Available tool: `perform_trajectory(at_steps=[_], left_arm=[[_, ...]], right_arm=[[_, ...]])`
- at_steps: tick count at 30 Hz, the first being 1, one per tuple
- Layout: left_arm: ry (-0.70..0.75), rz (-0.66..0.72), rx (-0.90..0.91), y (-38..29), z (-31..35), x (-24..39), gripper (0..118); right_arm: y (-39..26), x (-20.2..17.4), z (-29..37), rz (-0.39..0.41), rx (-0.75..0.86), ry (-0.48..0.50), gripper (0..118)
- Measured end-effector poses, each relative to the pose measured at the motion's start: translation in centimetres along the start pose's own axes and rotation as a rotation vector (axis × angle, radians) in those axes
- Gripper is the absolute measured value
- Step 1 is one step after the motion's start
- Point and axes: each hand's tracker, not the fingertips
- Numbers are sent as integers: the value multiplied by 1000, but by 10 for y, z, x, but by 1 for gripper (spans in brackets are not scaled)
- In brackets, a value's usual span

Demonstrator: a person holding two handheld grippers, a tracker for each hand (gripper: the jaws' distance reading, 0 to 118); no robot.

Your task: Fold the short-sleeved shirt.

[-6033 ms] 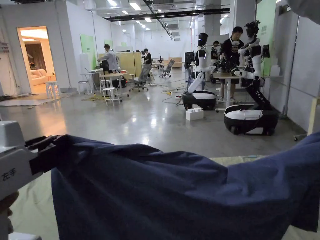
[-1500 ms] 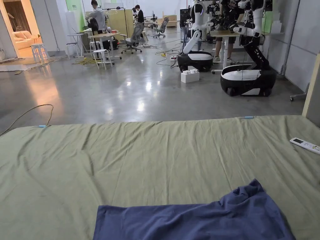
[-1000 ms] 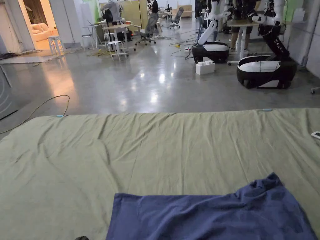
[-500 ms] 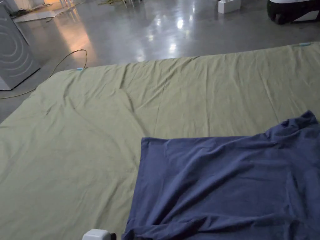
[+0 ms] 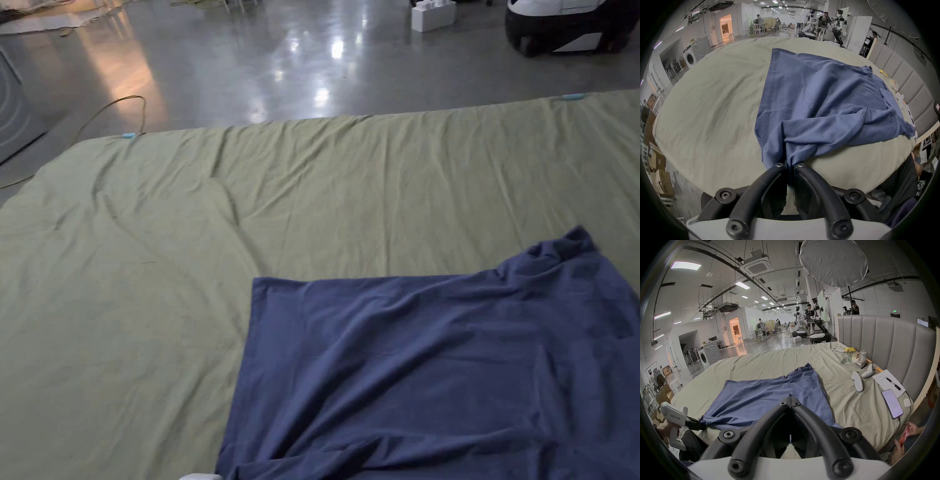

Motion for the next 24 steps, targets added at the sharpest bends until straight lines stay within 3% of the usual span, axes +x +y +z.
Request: perform_trajectory(at_steps=[3, 5, 6, 7, 9, 10, 12, 20, 21, 23, 24], left_arm=[[5, -26, -17, -1, -4, 2, 7], [26, -64, -32, 1, -7, 7, 7], [33, -85, -38, 1, -9, 9, 7], [43, -109, -42, 1, -9, 12, 7], [50, -122, -42, 1, -11, 14, 7], [51, -125, -41, 1, -11, 13, 7], [44, -118, -40, 1, -11, 11, 7], [20, -78, -46, 2, -5, 14, 7], [23, -80, -44, 2, -4, 15, 7], [28, -84, -42, 2, -3, 18, 7], [31, -86, -41, 2, -3, 19, 7]], right_arm=[[-1, 11, 1, 17, -15, -93, 1], [-8, 27, -8, 1, -103, -255, 5], [-15, 37, -14, -31, -158, -289, 13], [-22, 50, -19, -42, -155, -322, 31], [-38, 73, -32, -124, -245, -315, 61], [-46, 82, -39, -161, -305, -294, 69], [-62, 91, -47, -192, -340, -287, 68], [-92, 99, -96, -133, -415, -244, 67], [-92, 98, -99, -128, -423, -238, 62], [-92, 93, -99, -109, -421, -236, 22], [-91, 90, -98, -106, -423, -239, 8]])
